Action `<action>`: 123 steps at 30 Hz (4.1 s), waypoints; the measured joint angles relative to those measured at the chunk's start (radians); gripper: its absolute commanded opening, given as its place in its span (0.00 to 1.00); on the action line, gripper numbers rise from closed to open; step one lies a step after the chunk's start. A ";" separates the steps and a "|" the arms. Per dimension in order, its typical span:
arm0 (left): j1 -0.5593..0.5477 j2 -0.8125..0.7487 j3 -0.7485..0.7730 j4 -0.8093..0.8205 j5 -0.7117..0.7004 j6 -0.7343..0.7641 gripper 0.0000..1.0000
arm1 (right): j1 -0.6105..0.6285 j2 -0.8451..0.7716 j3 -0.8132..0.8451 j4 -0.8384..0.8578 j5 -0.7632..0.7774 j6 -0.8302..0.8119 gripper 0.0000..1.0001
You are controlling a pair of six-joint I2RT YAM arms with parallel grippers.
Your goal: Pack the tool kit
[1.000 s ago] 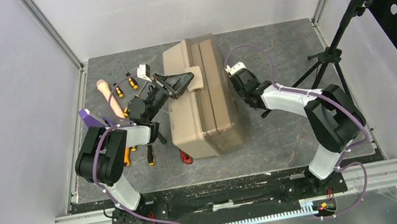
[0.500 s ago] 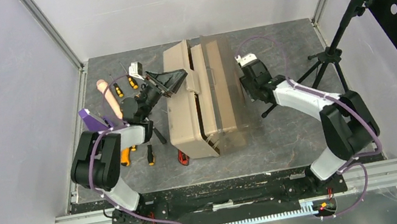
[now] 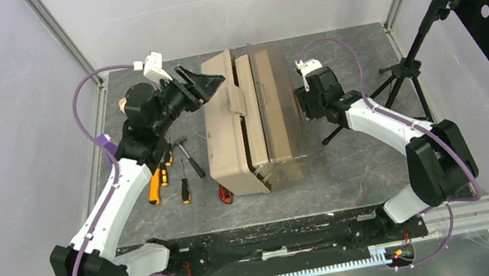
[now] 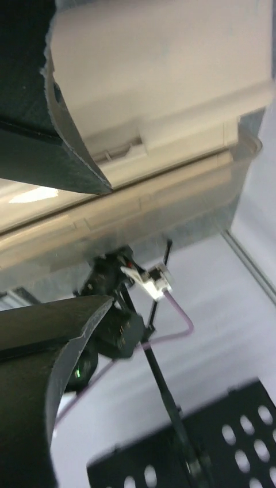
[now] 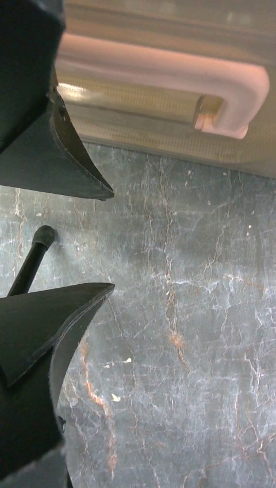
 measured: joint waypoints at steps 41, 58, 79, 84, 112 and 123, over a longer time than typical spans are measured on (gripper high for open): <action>-0.638 0.376 0.494 -1.200 -1.139 0.346 0.38 | 0.000 -0.298 -0.047 -0.007 -0.063 0.068 0.78; -0.622 0.359 0.492 -1.155 -1.106 0.332 0.14 | 0.189 -0.344 0.056 -0.101 -0.126 0.192 0.98; -0.499 0.251 0.403 -1.002 -0.899 0.311 0.50 | 0.290 -0.185 0.274 -0.182 -0.040 0.209 0.98; -0.471 0.241 0.404 -1.014 -0.885 0.313 0.68 | 0.396 -0.093 0.347 -0.257 0.089 0.195 0.98; -0.106 -0.060 -0.002 -0.760 -0.492 0.228 0.72 | 0.457 0.137 0.582 -0.622 0.473 0.135 0.60; -0.087 -0.073 -0.072 -0.648 -0.373 0.139 0.70 | 0.502 0.267 0.678 -0.708 0.698 0.084 0.42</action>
